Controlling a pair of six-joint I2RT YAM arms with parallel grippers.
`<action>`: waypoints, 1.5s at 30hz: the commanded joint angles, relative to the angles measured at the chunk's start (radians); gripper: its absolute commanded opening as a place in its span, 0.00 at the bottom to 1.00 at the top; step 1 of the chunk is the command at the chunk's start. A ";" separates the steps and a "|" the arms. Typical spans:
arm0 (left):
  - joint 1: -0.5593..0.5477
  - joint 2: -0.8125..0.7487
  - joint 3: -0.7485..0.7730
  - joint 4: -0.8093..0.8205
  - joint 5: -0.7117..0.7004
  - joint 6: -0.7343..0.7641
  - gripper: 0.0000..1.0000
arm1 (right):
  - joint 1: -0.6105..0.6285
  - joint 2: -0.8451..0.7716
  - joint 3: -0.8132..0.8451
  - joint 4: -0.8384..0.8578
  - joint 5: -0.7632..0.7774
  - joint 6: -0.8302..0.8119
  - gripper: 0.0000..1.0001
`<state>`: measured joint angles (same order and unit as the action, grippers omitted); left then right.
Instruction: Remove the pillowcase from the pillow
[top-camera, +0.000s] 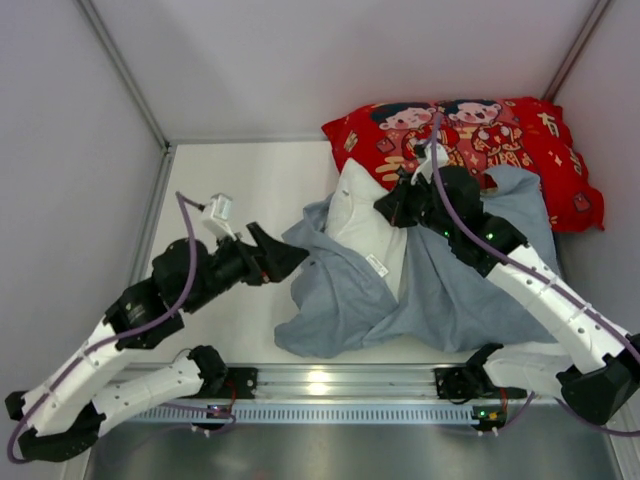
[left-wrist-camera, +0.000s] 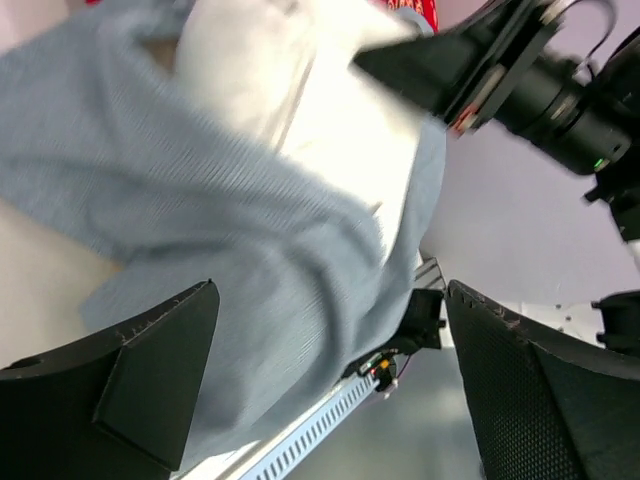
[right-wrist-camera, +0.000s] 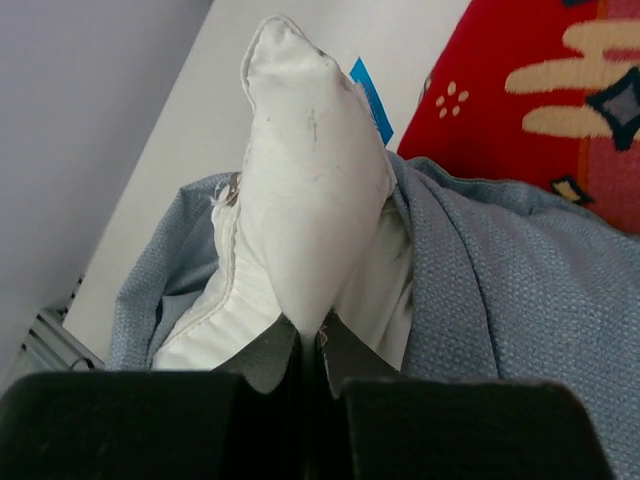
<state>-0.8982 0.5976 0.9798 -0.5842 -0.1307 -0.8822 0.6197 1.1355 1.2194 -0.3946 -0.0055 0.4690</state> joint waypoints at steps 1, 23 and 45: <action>-0.001 0.224 0.165 0.024 -0.007 0.106 0.99 | 0.009 -0.029 -0.061 0.060 0.012 -0.010 0.00; -0.214 0.732 0.327 -0.149 0.023 0.190 0.86 | 0.032 -0.076 -0.110 0.045 0.068 -0.064 0.00; -0.406 0.047 -0.354 0.036 0.045 -0.100 0.00 | 0.006 0.122 0.077 0.049 0.372 -0.059 0.00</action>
<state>-1.2900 0.7422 0.6647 -0.5617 -0.1757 -0.9260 0.6441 1.2331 1.2182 -0.4404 0.2417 0.4202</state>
